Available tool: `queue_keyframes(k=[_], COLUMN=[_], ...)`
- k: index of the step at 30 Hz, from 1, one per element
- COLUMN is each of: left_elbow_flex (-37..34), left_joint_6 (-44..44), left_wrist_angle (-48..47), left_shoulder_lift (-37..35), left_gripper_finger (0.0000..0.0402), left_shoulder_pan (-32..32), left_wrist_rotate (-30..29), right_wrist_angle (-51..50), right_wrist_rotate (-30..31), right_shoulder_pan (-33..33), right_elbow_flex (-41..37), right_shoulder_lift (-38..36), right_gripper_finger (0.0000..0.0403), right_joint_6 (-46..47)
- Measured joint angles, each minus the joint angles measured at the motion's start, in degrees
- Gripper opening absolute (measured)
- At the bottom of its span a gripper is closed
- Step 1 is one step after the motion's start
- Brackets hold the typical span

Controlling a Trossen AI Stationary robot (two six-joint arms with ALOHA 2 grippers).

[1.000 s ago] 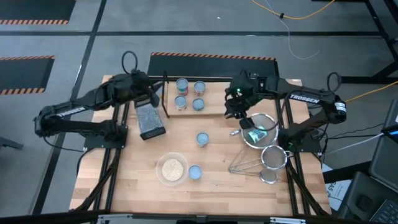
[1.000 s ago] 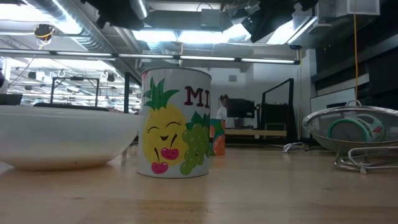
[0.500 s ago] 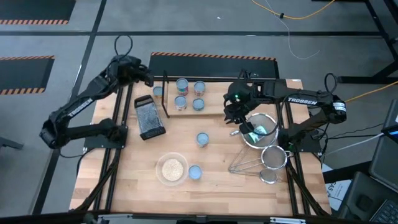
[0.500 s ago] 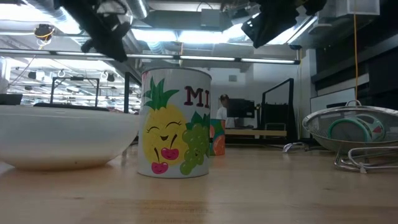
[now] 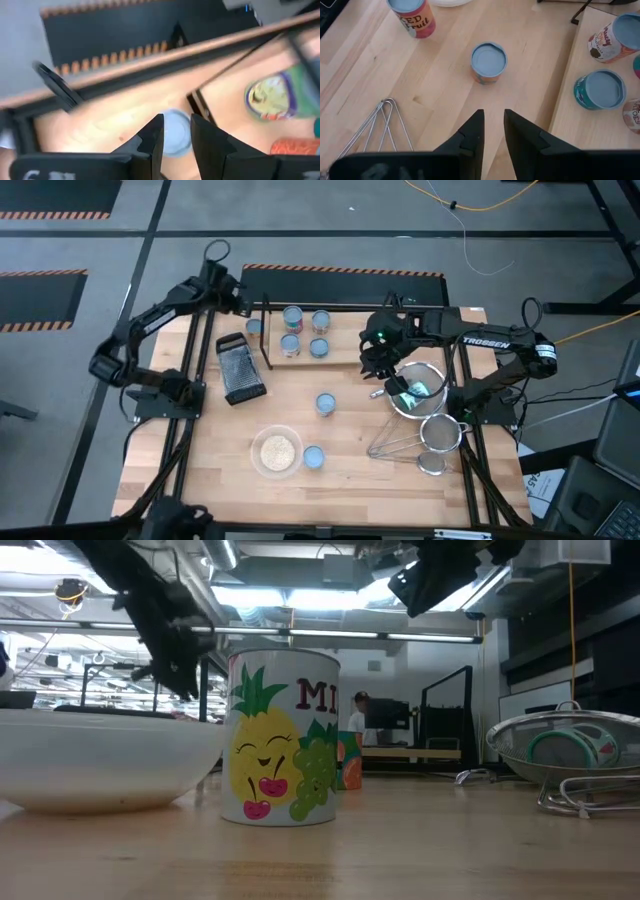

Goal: Pick and place cans onto a shelf
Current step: Move the yellow pineapple can to middle of the table

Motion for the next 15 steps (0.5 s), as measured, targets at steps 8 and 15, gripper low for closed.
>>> queue_keyframes(k=[8,15], left_elbow_flex=[0.0,0.0], left_joint_6=[0.0,0.0], left_wrist_angle=[-0.9,-0.8], left_shoulder_lift=[9.9,16.7], left_gripper_finger=[0.0089,0.0089], left_shoulder_pan=[0.8,0.7], left_wrist_rotate=[2.5,2.6], right_wrist_angle=[0.0,0.0], right_wrist_rotate=[0.0,0.0], right_shoulder_pan=[0.0,0.0], right_elbow_flex=[0.0,0.0], right_shoulder_lift=[0.0,0.0], right_gripper_finger=[0.0078,0.0078], right_joint_6=[0.0,0.0])
